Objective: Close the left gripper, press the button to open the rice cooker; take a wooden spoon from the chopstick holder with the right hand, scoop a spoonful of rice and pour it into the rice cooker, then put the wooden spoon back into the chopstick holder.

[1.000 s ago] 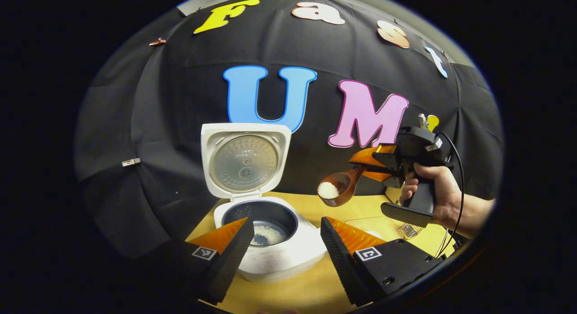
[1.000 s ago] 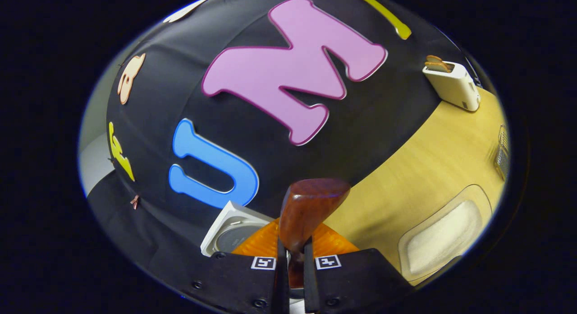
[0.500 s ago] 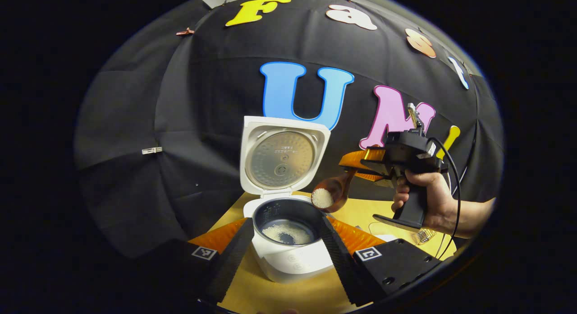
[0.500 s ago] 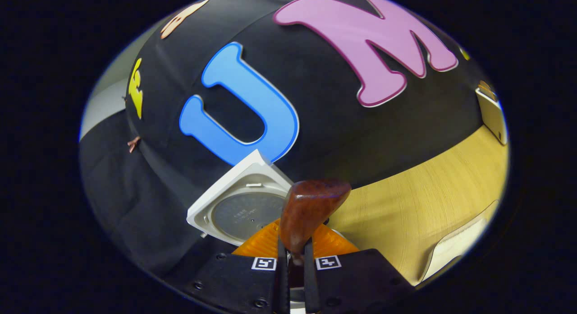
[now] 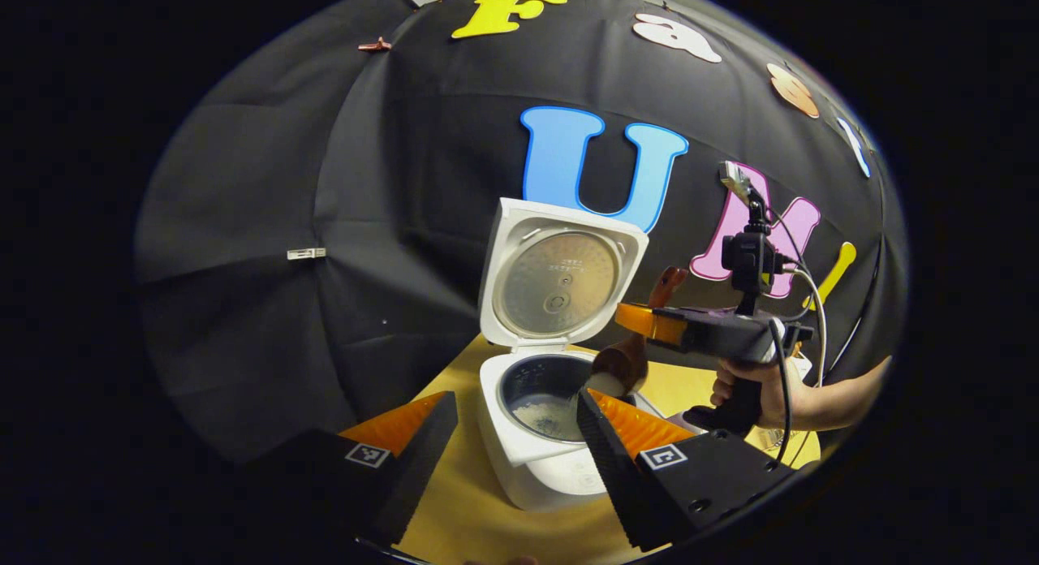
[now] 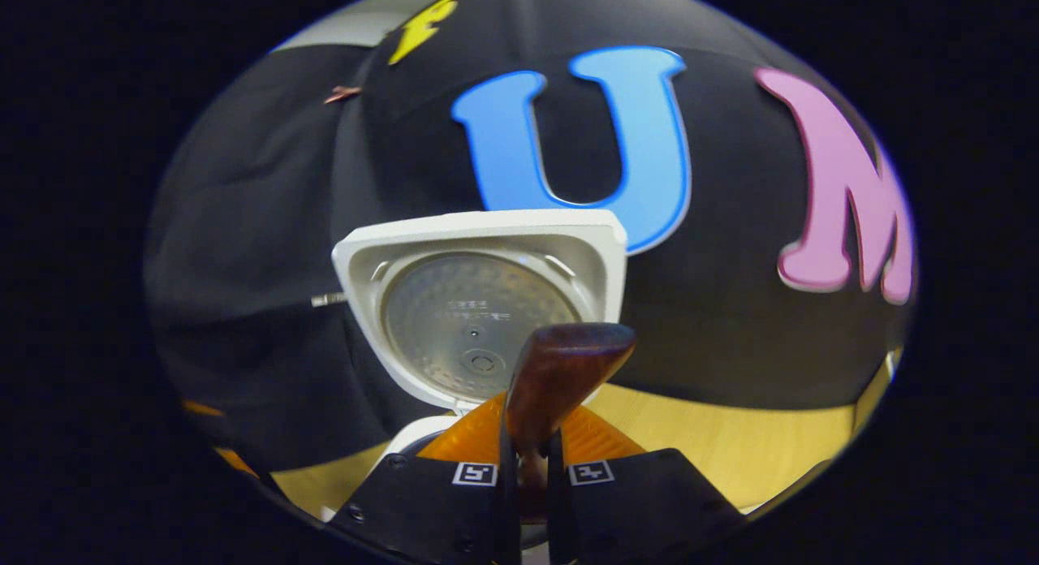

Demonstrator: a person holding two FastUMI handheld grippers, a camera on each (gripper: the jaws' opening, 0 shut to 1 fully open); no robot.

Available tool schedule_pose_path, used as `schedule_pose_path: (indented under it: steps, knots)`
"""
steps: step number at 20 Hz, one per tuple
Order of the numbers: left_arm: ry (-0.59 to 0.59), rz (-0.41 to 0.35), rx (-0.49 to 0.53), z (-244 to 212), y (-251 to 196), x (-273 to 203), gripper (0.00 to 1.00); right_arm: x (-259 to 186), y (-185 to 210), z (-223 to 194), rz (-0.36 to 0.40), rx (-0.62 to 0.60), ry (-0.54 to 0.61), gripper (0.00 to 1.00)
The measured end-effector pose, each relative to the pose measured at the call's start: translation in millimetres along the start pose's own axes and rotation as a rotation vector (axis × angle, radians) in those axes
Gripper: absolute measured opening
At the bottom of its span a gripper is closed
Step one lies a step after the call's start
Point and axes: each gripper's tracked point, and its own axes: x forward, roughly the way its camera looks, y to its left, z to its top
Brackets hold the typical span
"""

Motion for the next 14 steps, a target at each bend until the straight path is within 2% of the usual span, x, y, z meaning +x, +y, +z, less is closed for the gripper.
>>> schedule_pose_path:
  steps: [2,7,12,13,14]
  knots:
    - [0.002,0.01,-0.032,-1.0,5.3,-0.6,0.95,-3.5,14.4,3.2,0.048,-0.099,-0.024,0.17]
    - [-0.005,0.028,-0.064,-1.3,14.0,-1.2,0.96,-3.2,31.7,-4.1,0.088,-0.182,-0.017,0.17]
    - [-0.008,0.037,-0.066,-0.5,18.3,-4.0,0.96,0.9,17.2,-2.6,0.054,-0.105,0.0,0.17]
    - [-0.005,0.036,-0.068,-2.7,17.0,-3.3,0.92,0.8,13.1,-4.1,0.048,-0.076,0.013,0.17]
    - [-0.005,0.033,-0.066,-2.7,15.7,-3.2,0.96,-0.2,8.6,-5.1,0.042,-0.037,0.026,0.17]
